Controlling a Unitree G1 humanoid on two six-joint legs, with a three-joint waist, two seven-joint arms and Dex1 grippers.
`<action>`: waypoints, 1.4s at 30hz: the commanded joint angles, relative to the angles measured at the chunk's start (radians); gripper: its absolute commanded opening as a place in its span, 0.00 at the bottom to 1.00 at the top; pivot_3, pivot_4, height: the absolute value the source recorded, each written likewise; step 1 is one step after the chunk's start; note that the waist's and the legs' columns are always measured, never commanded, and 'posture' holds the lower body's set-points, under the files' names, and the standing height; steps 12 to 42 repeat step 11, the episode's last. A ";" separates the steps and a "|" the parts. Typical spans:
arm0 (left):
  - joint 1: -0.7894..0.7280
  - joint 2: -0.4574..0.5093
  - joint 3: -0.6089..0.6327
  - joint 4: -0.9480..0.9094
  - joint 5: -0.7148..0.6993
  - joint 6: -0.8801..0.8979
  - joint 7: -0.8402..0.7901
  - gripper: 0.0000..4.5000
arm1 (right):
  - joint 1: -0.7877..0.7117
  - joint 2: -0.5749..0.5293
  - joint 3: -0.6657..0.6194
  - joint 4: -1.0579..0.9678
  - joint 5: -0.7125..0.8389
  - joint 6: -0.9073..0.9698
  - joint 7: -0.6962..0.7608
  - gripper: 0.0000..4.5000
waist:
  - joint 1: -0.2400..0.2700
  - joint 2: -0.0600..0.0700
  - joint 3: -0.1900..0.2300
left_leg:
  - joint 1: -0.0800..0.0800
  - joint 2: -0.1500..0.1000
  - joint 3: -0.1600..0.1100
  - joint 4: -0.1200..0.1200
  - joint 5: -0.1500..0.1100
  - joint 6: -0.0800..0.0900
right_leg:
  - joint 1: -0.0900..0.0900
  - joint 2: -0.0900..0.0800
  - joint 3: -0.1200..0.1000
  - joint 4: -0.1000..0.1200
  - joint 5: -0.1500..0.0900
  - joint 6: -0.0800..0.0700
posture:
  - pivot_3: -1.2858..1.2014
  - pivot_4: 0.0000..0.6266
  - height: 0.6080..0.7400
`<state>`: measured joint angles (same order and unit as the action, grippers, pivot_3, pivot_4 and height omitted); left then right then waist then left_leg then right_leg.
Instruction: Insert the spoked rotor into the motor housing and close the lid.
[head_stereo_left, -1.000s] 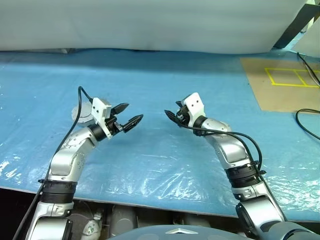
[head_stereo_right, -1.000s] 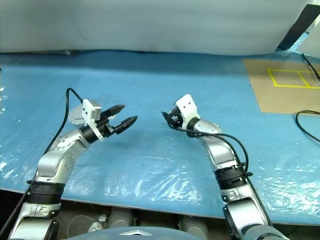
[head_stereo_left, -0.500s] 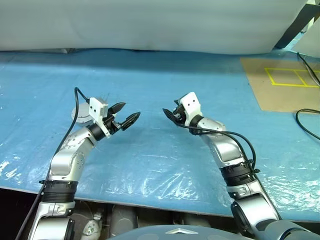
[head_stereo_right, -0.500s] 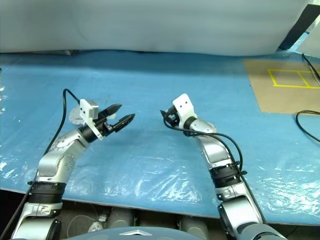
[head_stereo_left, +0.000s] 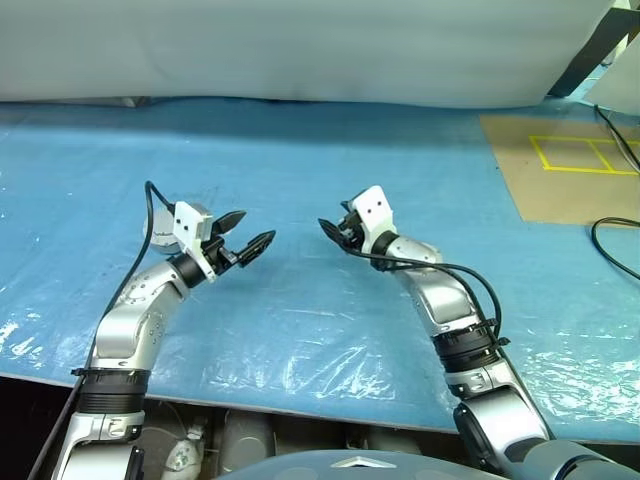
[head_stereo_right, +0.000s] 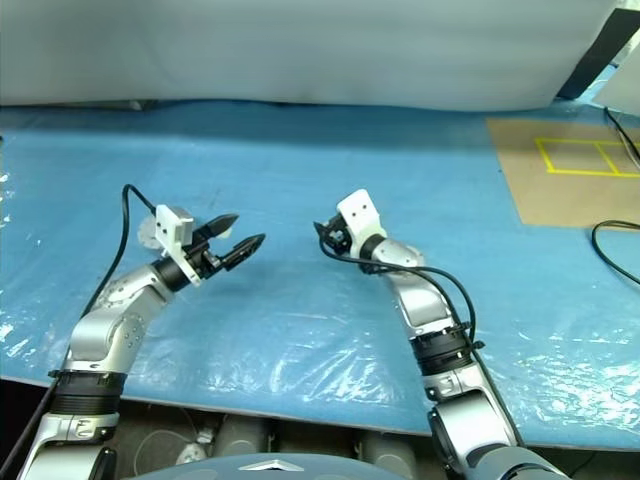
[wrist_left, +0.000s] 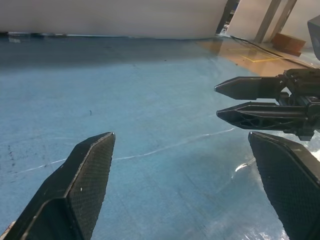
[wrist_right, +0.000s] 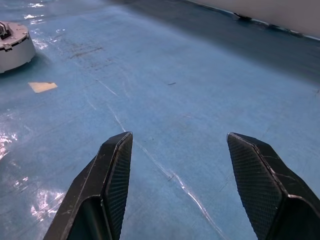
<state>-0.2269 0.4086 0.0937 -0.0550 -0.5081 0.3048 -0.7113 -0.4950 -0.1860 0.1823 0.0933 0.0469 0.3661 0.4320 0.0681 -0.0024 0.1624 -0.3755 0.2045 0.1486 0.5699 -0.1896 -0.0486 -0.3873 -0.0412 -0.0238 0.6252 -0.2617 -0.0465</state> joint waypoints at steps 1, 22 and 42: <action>-0.010 0.016 0.033 -0.042 0.000 -0.014 0.005 1.00 | -0.039 0.016 -0.020 0.012 -0.003 -0.039 -0.021 0.70 | 0.000 0.000 0.000 | 0.000 0.000 0.000 0.000 0.000 0.000 | 0.000 0.000 0.000 0.000 0.000 0.000 | 0.52 0.24 1.00; 0.002 0.036 0.065 -0.061 -0.002 -0.004 0.016 1.00 | -0.040 0.030 -0.003 0.052 -0.036 -0.096 -0.042 0.70 | 0.000 0.000 0.000 | 0.000 0.000 0.000 0.000 0.000 0.000 | 0.000 0.000 0.000 0.000 0.000 0.000 | 0.52 0.24 1.00; 0.002 0.036 0.065 -0.061 -0.002 -0.004 0.016 1.00 | -0.040 0.030 -0.003 0.052 -0.036 -0.096 -0.042 0.70 | 0.000 0.000 0.000 | 0.000 0.000 0.000 0.000 0.000 0.000 | 0.000 0.000 0.000 0.000 0.000 0.000 | 0.52 0.24 1.00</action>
